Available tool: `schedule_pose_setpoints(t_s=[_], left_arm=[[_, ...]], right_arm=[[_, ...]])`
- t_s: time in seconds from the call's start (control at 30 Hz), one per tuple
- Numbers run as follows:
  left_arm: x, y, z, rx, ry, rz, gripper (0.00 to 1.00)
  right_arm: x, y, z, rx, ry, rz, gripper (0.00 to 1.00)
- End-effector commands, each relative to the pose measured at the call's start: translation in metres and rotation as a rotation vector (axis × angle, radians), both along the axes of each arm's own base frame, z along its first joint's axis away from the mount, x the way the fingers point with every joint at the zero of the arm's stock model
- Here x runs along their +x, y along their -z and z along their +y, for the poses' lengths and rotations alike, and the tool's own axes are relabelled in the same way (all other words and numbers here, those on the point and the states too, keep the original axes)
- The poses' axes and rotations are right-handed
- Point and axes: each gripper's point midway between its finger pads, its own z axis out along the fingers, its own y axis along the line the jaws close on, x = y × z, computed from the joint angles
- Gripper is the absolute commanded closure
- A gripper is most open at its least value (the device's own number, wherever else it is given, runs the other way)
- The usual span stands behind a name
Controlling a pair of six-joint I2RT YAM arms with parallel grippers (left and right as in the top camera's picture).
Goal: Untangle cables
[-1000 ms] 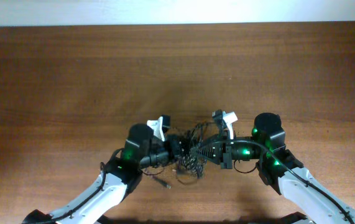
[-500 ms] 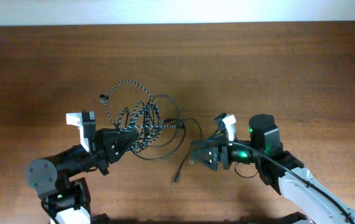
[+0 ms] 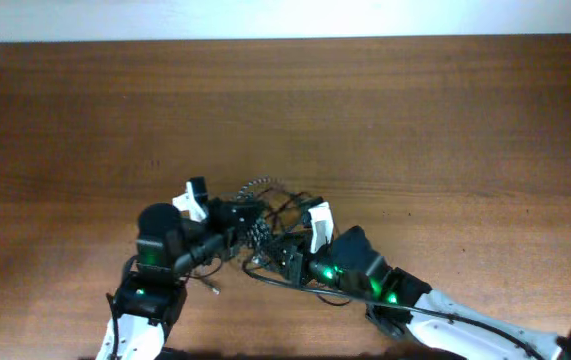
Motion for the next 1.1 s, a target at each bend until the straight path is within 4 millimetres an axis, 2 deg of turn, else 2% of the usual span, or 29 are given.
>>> schedule_pose_setpoints(t_s=[0.0, 0.03, 0.1, 0.13, 0.17, 0.23, 0.27, 0.3, 0.33, 0.37, 0.4, 0.43, 0.47, 0.5, 0.53, 0.57, 0.6, 0.63, 0.67, 0.7, 0.73, 0.77, 0.83, 0.9, 0.93, 0.97, 1.0, 1.03, 1.07], left_arm=[[-0.014, -0.016, -0.027, 0.011, 0.119, -0.102, 0.90], [-0.014, -0.016, -0.027, 0.098, 0.165, -0.218, 1.00], [-0.023, -0.018, -0.033, 0.179, 0.269, -0.366, 1.00], [-0.026, -0.018, -0.035, 0.212, 0.313, -0.432, 1.00], [-0.026, -0.016, -0.034, 0.251, 0.327, -0.469, 0.98], [-0.014, 0.012, -0.016, 0.357, 0.215, -0.351, 0.73], [-0.010, 0.053, 0.016, 0.517, 0.091, -0.170, 0.43], [-0.018, 0.086, 0.047, 0.663, 0.007, -0.020, 0.11], [-0.024, 0.099, 0.062, 0.735, -0.027, 0.046, 0.03], [-0.024, 0.098, 0.062, 0.733, -0.027, 0.045, 0.01], [-0.025, 0.098, 0.060, 0.710, -0.030, 0.054, 0.01], [-0.022, 0.088, 0.045, 0.645, 0.013, 0.008, 0.02], [-0.016, 0.078, 0.039, 0.638, 0.038, -0.068, 0.07], [-0.011, 0.073, 0.037, 0.632, 0.031, -0.097, 0.10], [-0.006, 0.060, 0.028, 0.586, 0.047, -0.160, 0.17], [-0.003, 0.043, 0.015, 0.523, 0.081, -0.237, 0.22], [0.001, 0.026, 0.005, 0.497, 0.113, -0.338, 0.24], [0.001, 0.024, 0.001, 0.529, 0.145, -0.392, 0.27], [0.000, 0.032, -0.005, 0.557, 0.181, -0.400, 0.43], [0.002, 0.045, -0.012, 0.567, 0.208, -0.377, 0.81], [0.006, 0.061, -0.025, 0.568, 0.248, -0.360, 1.00], [0.009, 0.076, -0.027, 0.575, 0.261, -0.329, 1.00], [0.008, 0.092, -0.028, 0.583, 0.281, -0.283, 1.00], [0.007, 0.078, -0.028, 0.590, 0.287, -0.341, 1.00], [0.005, 0.066, -0.027, 0.606, 0.292, -0.401, 1.00], [0.002, 0.048, -0.025, 0.597, 0.274, -0.448, 1.00], [0.001, 0.039, -0.025, 0.590, 0.263, -0.476, 1.00], [-0.001, 0.019, -0.024, 0.575, 0.239, -0.537, 1.00], [-0.002, 0.008, -0.023, 0.570, 0.223, -0.569, 1.00]], right_arm=[[0.044, 0.037, -0.031, -0.148, 0.264, -0.023, 0.92], [0.061, 0.043, -0.053, -0.194, 0.364, -0.023, 0.96], [0.087, 0.059, -0.100, -0.266, 0.501, 0.032, 0.96], [0.098, 0.071, -0.132, -0.312, 0.581, 0.079, 0.96], [0.102, 0.081, -0.155, -0.342, 0.630, 0.127, 0.96], [0.100, 0.084, -0.152, -0.301, 0.571, 0.183, 0.92], [0.099, 0.086, -0.155, -0.310, 0.578, 0.191, 0.92], [0.099, 0.086, -0.155, -0.310, 0.578, 0.191, 0.92], [0.097, 0.086, -0.150, -0.295, 0.549, 0.201, 0.92], [0.091, 0.085, -0.140, -0.268, 0.492, 0.222, 0.92], [0.079, 0.081, -0.118, -0.200, 0.364, 0.259, 0.96], [0.062, 0.057, -0.084, -0.086, 0.134, 0.215, 0.96], [0.050, 0.028, -0.061, 0.014, -0.049, 0.121, 0.96], [0.042, 0.002, -0.049, 0.097, -0.156, 0.037, 0.96], [0.036, -0.021, -0.041, 0.162, -0.234, -0.046, 0.96], [0.034, -0.023, -0.040, 0.169, -0.248, -0.051, 0.96], [0.023, -0.027, -0.037, 0.194, -0.313, -0.039, 0.96], [0.011, -0.033, -0.035, 0.225, -0.380, -0.032, 0.96], [0.004, -0.036, -0.034, 0.243, -0.423, -0.022, 0.96], [0.002, -0.038, -0.033, 0.254, -0.427, -0.002, 0.96], [0.003, -0.038, -0.034, 0.253, -0.422, -0.004, 0.96], [0.010, -0.037, -0.035, 0.246, -0.389, -0.015, 0.95], [0.039, -0.034, -0.050, 0.220, -0.253, -0.042, 0.94], [0.088, -0.022, -0.100, 0.184, -0.020, -0.023, 0.89], [0.100, -0.011, -0.120, 0.160, 0.067, 0.022, 0.89], [0.110, 0.007, -0.144, 0.128, 0.166, 0.095, 0.84], [0.113, 0.019, -0.155, 0.100, 0.223, 0.141, 0.83], [0.115, 0.036, -0.166, 0.048, 0.304, 0.198, 0.75], [0.111, 0.040, -0.165, 0.044, 0.295, 0.224, 0.68]])
